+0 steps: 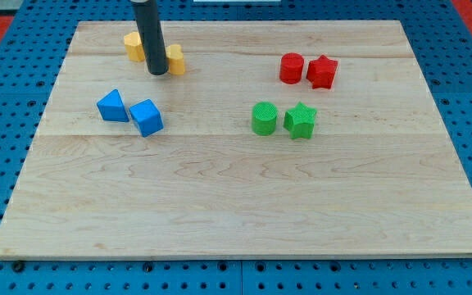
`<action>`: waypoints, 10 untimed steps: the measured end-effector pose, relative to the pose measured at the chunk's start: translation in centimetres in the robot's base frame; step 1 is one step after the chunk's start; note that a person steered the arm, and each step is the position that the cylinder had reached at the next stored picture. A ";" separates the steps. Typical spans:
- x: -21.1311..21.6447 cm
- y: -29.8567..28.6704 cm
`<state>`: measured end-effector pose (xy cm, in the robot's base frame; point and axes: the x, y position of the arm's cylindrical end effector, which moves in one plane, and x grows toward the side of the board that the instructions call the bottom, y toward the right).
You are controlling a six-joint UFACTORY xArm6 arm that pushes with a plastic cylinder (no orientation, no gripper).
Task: Move the blue cube towards the center right
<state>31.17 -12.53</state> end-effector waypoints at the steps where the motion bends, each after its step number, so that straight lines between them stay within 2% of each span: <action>1: -0.1 0.5; 4: -0.2 0.1; 6: 2.9 -8.2; 9: 4.3 -7.5; 10: 8.0 -6.0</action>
<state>39.19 -18.58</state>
